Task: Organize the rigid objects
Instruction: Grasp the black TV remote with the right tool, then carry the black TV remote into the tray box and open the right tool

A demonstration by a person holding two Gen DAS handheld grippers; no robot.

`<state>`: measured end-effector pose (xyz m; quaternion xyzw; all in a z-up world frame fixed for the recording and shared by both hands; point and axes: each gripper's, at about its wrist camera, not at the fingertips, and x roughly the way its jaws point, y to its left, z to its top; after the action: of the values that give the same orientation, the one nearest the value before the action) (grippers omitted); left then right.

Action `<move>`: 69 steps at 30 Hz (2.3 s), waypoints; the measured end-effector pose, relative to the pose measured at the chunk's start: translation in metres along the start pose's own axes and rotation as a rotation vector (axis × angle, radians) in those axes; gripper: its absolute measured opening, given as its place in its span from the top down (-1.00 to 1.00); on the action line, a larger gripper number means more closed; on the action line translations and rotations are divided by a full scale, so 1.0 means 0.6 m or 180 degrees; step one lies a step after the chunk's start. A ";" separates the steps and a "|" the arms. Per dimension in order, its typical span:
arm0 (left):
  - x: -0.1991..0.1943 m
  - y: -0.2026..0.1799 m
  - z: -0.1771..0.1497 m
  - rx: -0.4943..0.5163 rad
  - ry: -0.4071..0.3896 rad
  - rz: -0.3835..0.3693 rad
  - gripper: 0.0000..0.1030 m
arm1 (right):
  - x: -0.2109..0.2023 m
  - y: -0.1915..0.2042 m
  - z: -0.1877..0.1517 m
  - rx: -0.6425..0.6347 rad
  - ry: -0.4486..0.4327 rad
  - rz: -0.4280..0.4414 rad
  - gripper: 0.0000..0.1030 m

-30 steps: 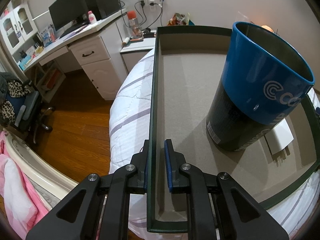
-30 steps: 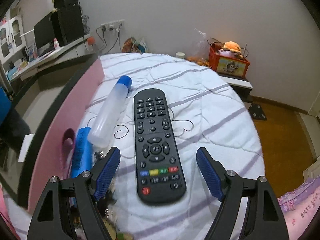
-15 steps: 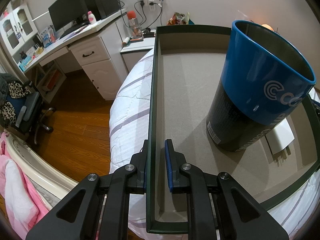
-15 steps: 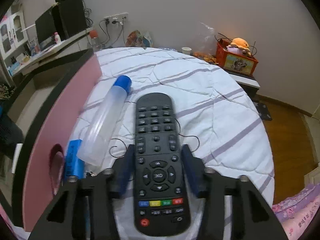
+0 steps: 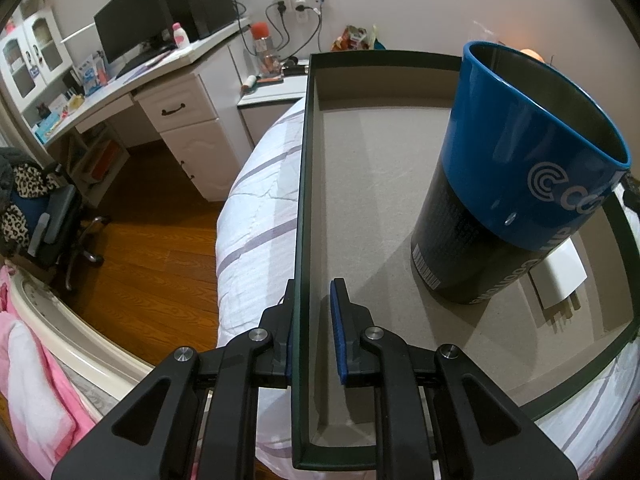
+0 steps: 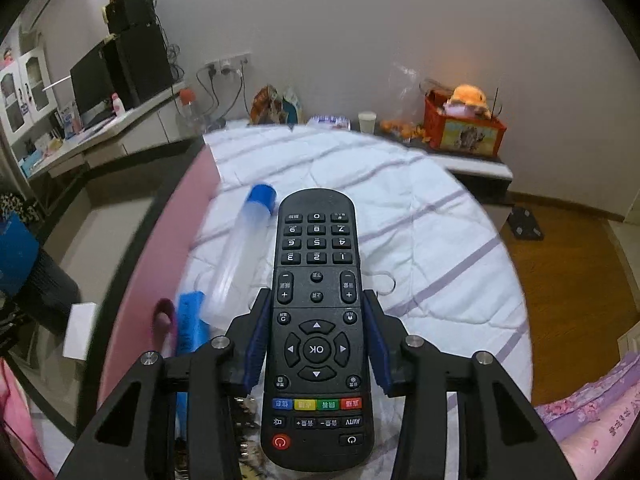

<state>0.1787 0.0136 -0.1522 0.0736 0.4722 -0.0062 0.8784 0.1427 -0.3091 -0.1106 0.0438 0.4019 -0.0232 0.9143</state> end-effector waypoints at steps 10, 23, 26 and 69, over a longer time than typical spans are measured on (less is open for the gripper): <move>0.002 0.004 0.002 0.0004 -0.0001 -0.0015 0.72 | -0.059 0.050 0.023 -0.0197 -0.0237 -0.0005 0.14; 0.011 0.003 0.007 -0.0003 -0.0018 -0.0075 0.69 | -0.108 0.123 0.055 -0.0437 -0.0485 0.0047 0.14; 0.011 0.003 0.007 -0.0003 -0.0022 -0.0091 0.70 | -0.110 0.141 0.062 -0.0489 -0.0511 0.0065 0.14; 0.014 -0.007 0.012 0.0063 -0.0038 -0.0124 0.70 | 0.062 0.252 0.053 -0.0804 0.0364 0.0344 0.13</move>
<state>0.1889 0.0090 -0.1557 0.0730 0.4682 -0.0285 0.8801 0.2030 -0.1622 -0.1074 -0.0487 0.4500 0.0793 0.8881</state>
